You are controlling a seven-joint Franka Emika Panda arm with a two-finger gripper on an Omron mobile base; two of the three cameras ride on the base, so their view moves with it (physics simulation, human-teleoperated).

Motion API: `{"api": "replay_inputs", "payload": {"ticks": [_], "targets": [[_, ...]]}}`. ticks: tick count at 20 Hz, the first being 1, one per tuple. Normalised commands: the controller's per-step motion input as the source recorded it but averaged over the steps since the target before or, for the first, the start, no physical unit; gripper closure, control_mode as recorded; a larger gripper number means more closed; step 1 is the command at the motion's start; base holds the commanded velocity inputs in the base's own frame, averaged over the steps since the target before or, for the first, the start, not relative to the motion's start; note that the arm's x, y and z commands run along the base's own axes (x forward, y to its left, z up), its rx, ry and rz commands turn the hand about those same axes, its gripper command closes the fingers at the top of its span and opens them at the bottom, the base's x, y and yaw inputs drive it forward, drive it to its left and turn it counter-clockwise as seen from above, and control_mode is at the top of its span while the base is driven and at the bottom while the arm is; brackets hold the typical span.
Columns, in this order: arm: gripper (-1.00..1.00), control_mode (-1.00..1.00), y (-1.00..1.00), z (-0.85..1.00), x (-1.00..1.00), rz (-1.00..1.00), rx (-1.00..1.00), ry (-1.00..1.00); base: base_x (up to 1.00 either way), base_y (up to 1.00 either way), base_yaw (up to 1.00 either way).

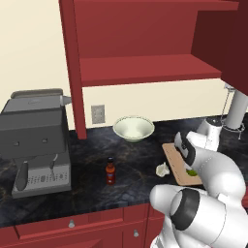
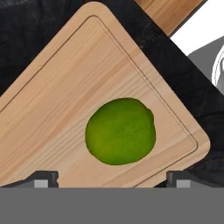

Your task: Open the cabinet. Place the bowl and condiment on the counter. Then place the lime and garlic on the cutting board.

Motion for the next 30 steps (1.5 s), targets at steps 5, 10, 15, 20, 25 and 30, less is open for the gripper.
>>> {"api": "replay_inputs", "payload": {"ticks": [5,10,15,20,25,30], "targets": [[-1.0,-1.0,0.23,0.16,-0.01,-0.05,0.0,0.01,0.0,0.0,0.0],[-1.0,-1.0,0.33,0.03,0.0,-0.12,0.0,0.0,0.0,0.0,0.0],[-1.0,-1.0,0.29,0.0,-0.07,-0.25,0.0,0.0,0.0,0.0,0.0],[-1.0,-1.0,0.37,0.0,-0.01,-0.29,0.0,0.0,0.0,0.0,0.0],[-1.0,-1.0,0.34,0.0,0.0,-0.3,0.01,0.02,0.0,0.0,0.0],[-1.0,-1.0,0.31,0.0,0.0,-0.21,0.03,0.05,0.0,0.0,0.0]]}}
